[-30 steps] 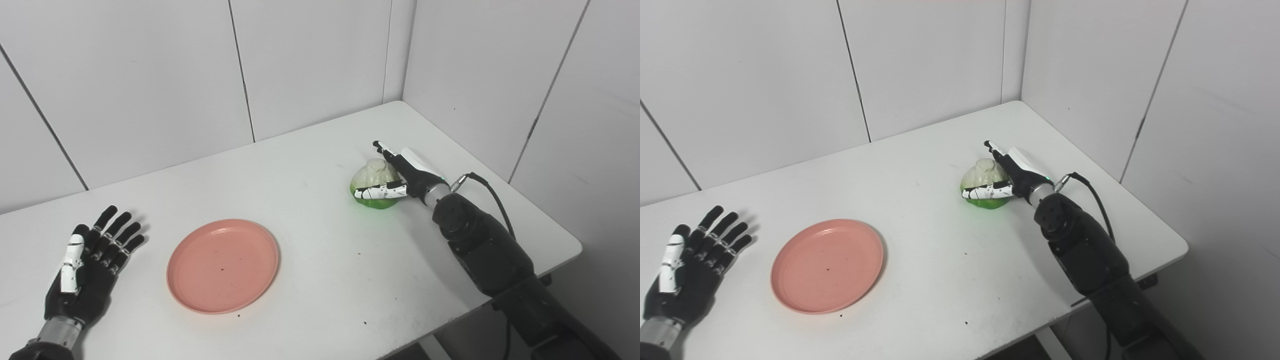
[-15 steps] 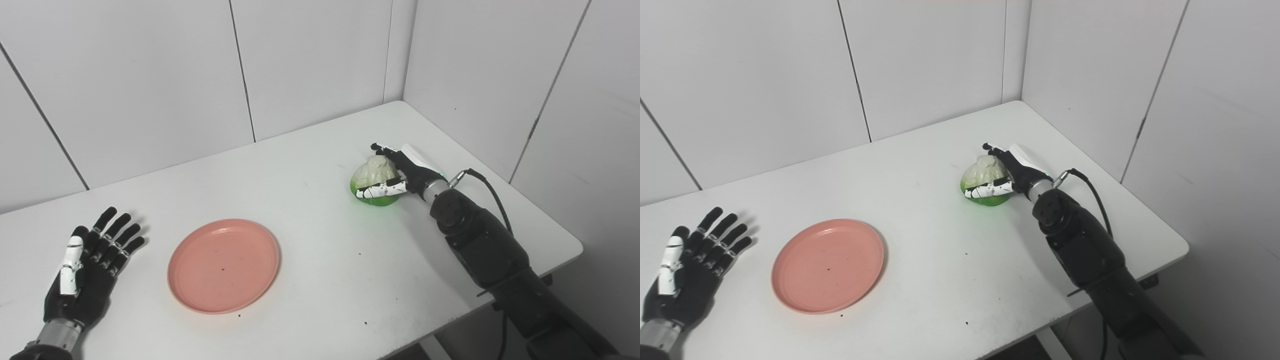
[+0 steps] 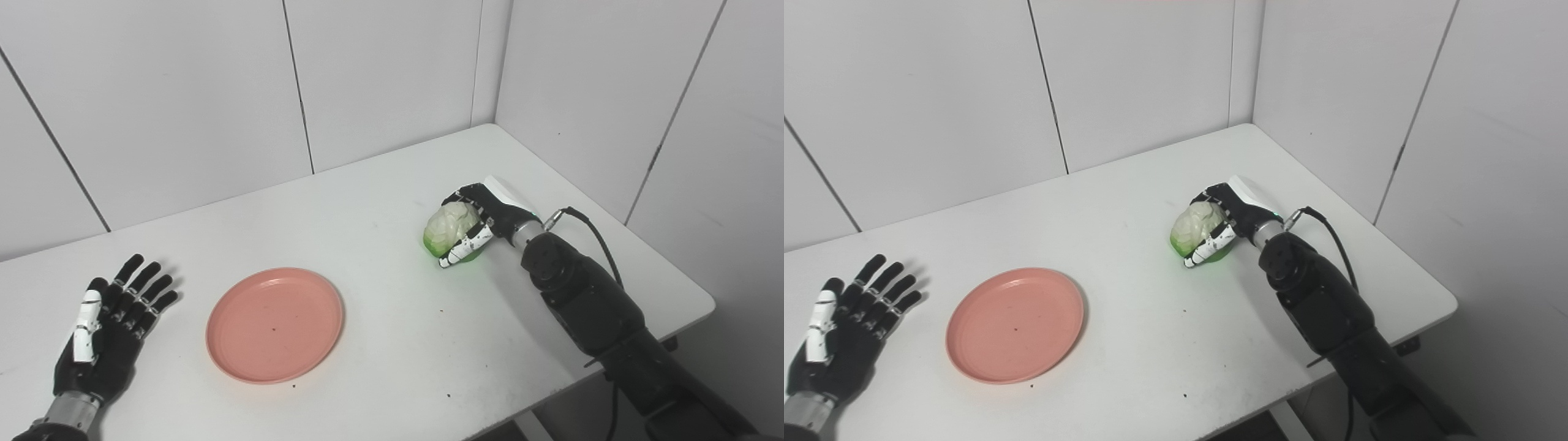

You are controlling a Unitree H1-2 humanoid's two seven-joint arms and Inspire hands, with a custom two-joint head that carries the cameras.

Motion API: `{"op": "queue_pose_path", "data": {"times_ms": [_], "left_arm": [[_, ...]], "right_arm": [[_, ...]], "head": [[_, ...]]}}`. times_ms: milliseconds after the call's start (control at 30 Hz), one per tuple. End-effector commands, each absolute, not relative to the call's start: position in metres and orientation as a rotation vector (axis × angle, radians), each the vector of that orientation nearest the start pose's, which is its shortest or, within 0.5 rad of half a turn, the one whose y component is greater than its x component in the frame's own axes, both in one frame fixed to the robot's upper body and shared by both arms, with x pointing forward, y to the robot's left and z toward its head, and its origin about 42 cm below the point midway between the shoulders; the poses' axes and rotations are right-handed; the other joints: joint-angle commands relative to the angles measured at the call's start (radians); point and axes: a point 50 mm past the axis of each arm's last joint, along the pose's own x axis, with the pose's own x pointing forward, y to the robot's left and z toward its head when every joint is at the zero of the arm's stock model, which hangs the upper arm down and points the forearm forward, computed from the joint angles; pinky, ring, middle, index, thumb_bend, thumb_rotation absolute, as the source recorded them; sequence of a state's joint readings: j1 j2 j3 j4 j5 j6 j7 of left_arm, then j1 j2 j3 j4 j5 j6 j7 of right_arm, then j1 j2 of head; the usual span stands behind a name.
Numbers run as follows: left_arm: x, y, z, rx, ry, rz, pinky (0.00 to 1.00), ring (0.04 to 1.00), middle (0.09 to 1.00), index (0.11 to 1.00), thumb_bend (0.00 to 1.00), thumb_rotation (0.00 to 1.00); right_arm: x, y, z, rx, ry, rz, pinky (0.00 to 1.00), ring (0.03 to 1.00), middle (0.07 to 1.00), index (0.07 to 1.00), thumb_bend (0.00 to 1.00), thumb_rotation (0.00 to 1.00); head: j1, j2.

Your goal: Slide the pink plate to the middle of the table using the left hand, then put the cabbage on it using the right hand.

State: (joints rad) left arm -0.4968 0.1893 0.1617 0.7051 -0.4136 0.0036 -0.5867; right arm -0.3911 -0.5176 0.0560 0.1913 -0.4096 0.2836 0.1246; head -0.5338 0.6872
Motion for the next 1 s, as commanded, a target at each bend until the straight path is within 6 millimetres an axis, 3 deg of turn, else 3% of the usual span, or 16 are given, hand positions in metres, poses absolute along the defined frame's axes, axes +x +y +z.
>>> {"op": "queue_pose_path", "data": {"times_ms": [0,333,567,967], "left_arm": [[0.396,0.276,0.05,-0.384,0.282,-0.369,0.85,0.874,0.903,0.899,0.47,0.92],[0.396,0.27,0.05,-0.373,0.279,-0.37,0.86,0.881,0.909,0.904,0.48,0.92],[0.394,0.262,0.051,-0.353,0.274,-0.372,0.86,0.886,0.913,0.905,0.5,0.92],[0.389,0.239,0.057,-0.35,0.275,-0.37,0.89,0.903,0.924,0.92,0.5,0.95]], "right_arm": [[0.407,-0.366,0.216,-0.925,0.073,-0.078,0.47,0.495,0.508,0.472,0.53,0.0],[0.406,-0.361,0.228,-0.894,-0.007,-0.101,0.44,0.469,0.488,0.483,0.53,0.0],[0.402,-0.349,0.251,-0.879,-0.098,-0.099,0.38,0.429,0.458,0.505,0.53,0.0],[0.399,-0.31,0.298,-0.88,-0.259,-0.018,0.38,0.428,0.461,0.503,0.53,0.0]], "head": [[0.003,0.0],[0.021,-0.004],[0.045,-0.006],[0.118,-0.01]]}}
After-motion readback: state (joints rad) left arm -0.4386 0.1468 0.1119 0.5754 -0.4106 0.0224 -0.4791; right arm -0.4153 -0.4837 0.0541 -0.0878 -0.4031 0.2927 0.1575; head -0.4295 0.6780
